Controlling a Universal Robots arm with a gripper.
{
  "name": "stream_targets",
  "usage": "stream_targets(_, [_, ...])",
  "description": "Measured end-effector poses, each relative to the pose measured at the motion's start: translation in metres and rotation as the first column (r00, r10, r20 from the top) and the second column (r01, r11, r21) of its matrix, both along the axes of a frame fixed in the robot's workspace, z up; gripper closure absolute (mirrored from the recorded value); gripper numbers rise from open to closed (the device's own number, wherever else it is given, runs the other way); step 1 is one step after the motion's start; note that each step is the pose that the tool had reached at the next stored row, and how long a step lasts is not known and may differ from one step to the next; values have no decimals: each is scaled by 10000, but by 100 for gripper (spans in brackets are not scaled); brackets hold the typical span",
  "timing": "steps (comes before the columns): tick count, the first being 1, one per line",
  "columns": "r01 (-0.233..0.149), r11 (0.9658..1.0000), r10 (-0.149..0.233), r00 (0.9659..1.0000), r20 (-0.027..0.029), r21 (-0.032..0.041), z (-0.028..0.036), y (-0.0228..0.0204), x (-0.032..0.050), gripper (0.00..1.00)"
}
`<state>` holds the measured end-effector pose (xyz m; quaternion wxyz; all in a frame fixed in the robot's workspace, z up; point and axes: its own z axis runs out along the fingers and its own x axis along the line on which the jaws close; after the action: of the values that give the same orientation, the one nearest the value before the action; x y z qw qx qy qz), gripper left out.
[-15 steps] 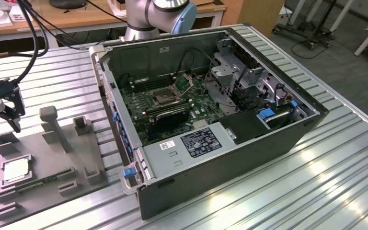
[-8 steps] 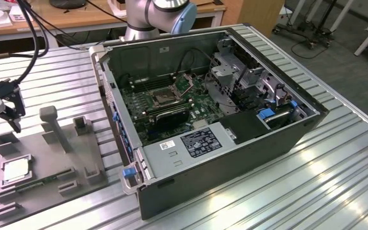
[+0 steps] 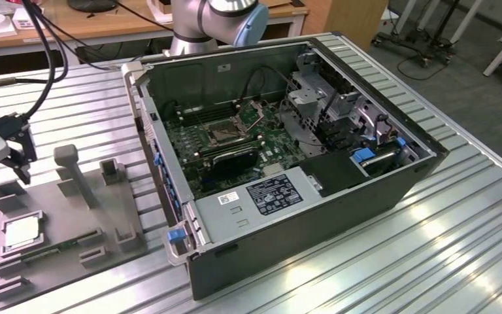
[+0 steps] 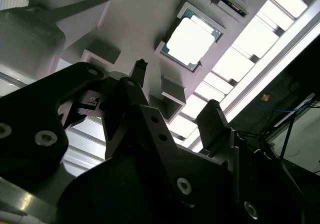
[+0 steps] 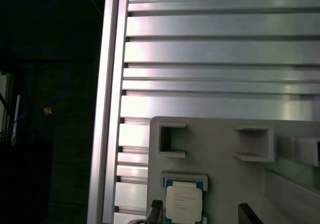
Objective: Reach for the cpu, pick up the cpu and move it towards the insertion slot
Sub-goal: 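Reach for the cpu, then pick up the cpu and move it towards the insertion slot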
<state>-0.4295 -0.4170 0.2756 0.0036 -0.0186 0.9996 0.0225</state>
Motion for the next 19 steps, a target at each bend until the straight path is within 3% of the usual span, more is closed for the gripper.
stream_targets(12, [0,10000,0,10000,-1,0,-155,-4,0,32])
stream_targets(19, [0,10000,0,10000,-1,0,-175,-5,0,32])
